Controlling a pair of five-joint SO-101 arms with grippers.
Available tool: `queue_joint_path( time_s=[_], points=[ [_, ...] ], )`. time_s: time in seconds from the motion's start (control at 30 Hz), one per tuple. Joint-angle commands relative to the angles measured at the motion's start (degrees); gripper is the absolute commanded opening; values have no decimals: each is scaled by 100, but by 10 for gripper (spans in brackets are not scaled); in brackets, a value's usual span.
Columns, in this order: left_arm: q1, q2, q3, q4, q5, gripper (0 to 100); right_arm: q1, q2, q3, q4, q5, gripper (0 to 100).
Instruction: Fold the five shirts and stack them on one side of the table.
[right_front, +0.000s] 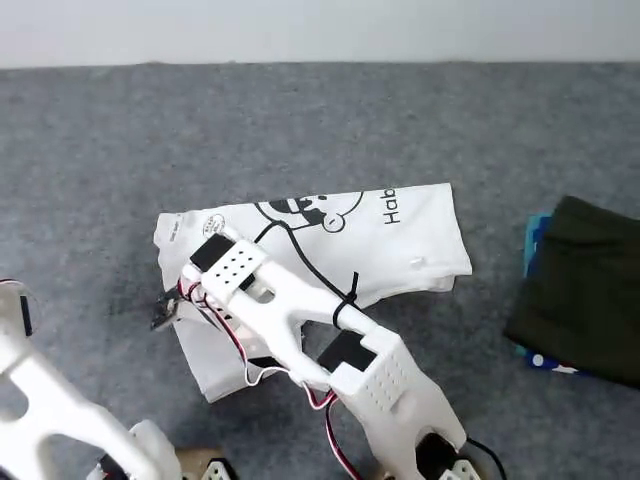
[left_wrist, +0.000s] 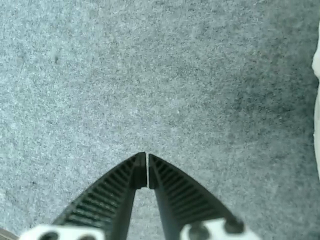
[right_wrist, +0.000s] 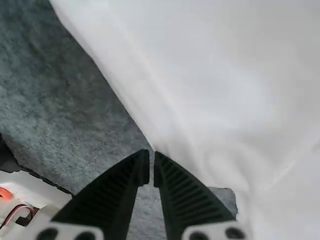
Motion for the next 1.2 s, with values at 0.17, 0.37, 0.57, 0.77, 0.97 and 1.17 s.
queue_joint_path(
  time_s=[0.17, 0.37, 0.57, 0.77, 0.97, 1.17],
  points=[
    [-44, -185, -48, -149, 53, 14, -418, -1095, -123, 251, 26, 222],
    [-44, -185, -31, -149, 53, 14, -901, -848, -53, 242, 26, 255],
    [-44, -185, -22, -141, 53, 14, -1059, -286, -53, 31, 18, 255],
    [-44, -185, -22, -123, 53, 14, -884, 286, -62, -673, -220, 254],
    [-44, -185, -22, -114, 53, 14, -866, 725, -70, -857, -651, 225],
    [-44, -185, -22, -114, 53, 14, -840, 743, -202, -945, -659, 7]
  ],
)
